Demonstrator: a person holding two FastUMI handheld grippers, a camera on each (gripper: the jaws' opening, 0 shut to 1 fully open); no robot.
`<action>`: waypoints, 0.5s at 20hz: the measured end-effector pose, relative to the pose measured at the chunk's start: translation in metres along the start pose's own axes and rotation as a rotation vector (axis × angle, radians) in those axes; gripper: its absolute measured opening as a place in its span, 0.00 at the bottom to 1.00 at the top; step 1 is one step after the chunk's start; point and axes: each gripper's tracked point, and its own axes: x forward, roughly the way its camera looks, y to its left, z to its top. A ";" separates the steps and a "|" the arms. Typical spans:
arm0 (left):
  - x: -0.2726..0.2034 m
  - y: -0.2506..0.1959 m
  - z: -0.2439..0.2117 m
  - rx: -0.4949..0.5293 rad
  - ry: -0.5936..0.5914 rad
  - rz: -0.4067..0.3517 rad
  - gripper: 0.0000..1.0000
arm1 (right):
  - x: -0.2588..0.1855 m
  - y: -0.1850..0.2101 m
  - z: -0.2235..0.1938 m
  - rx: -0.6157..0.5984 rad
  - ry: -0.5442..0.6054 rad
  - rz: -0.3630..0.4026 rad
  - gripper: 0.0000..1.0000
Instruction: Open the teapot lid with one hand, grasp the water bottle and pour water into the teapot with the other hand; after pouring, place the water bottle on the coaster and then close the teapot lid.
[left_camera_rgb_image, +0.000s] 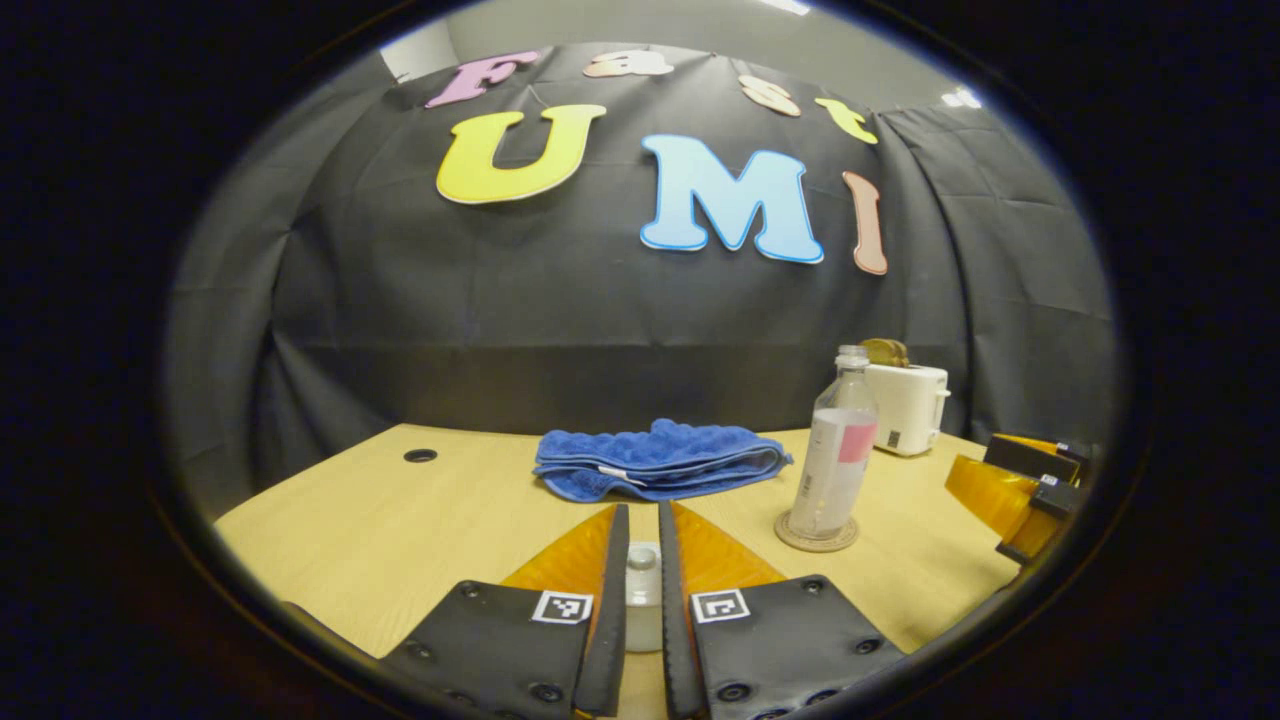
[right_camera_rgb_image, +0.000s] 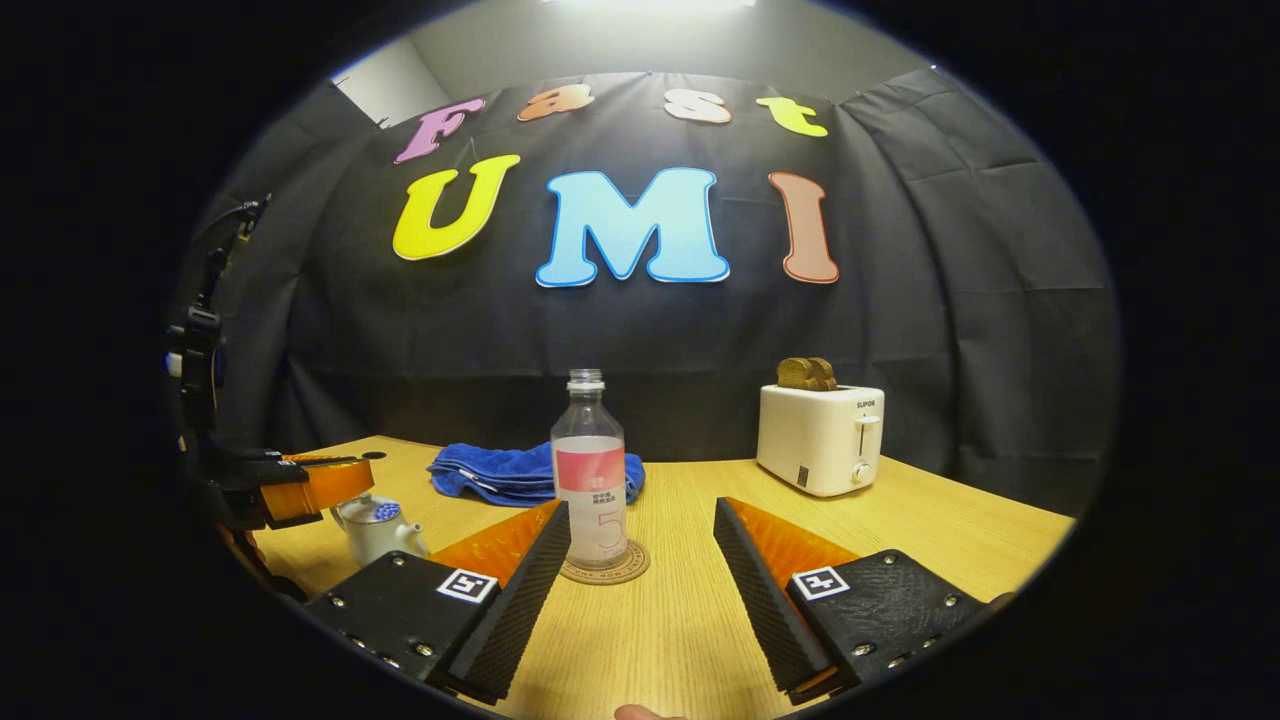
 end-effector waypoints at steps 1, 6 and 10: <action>-0.007 -0.002 0.000 -0.002 -0.007 0.003 0.23 | -0.004 0.003 -0.001 -0.002 0.000 0.005 0.92; -0.041 -0.017 -0.016 -0.041 -0.004 -0.004 0.24 | -0.028 0.014 -0.011 0.002 0.015 0.019 0.92; -0.066 -0.023 -0.023 -0.042 -0.004 0.003 0.23 | -0.048 0.018 -0.017 0.011 0.028 0.025 0.92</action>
